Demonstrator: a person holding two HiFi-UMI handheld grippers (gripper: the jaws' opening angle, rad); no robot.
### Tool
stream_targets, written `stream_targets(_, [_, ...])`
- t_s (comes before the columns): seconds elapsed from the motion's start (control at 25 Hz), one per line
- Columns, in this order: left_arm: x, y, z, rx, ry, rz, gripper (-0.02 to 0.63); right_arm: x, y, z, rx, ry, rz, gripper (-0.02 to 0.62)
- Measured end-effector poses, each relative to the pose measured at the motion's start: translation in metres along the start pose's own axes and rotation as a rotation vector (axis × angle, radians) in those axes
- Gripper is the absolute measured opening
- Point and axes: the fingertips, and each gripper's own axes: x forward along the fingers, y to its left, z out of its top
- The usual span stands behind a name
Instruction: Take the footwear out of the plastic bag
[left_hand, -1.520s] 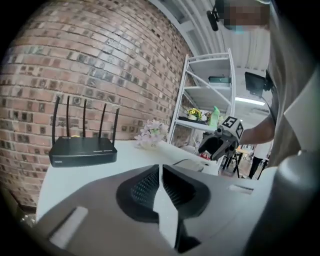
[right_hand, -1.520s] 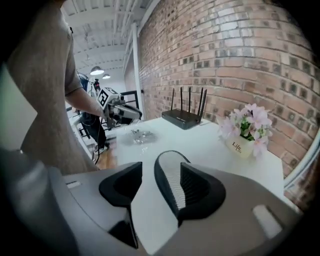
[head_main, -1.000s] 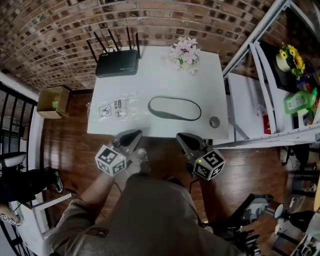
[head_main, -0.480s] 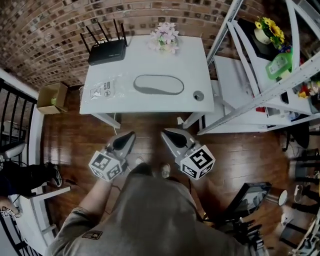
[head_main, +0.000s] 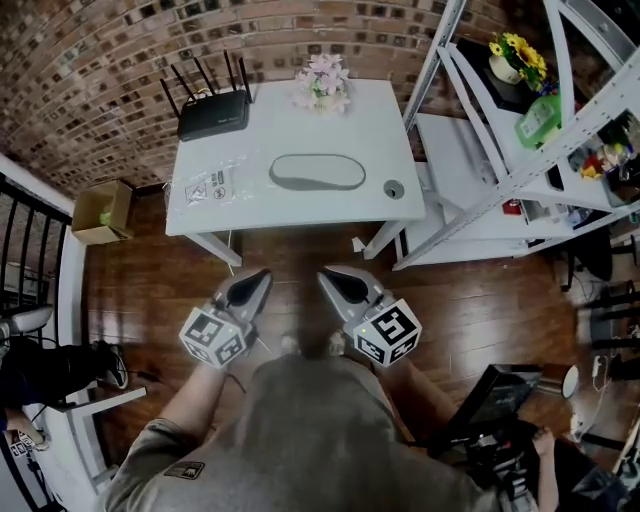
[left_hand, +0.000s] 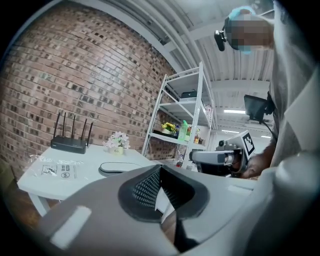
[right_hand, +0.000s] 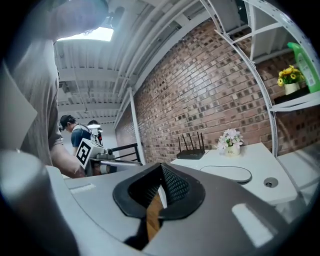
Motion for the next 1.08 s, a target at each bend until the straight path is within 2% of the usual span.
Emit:
stream_targets(0.52, [-0.012,0.006,0.004,0.009,-0.02,-0.048,0.002,0.013,0.014,-0.005,-0.024,0.004,-0.059,0.012])
stream_targets(1.08, [-0.011,0.016,0.007,0.01,-0.026,-0.057,0.002,0.03,0.018,-0.005,-0.038,0.011,-0.053,0.012])
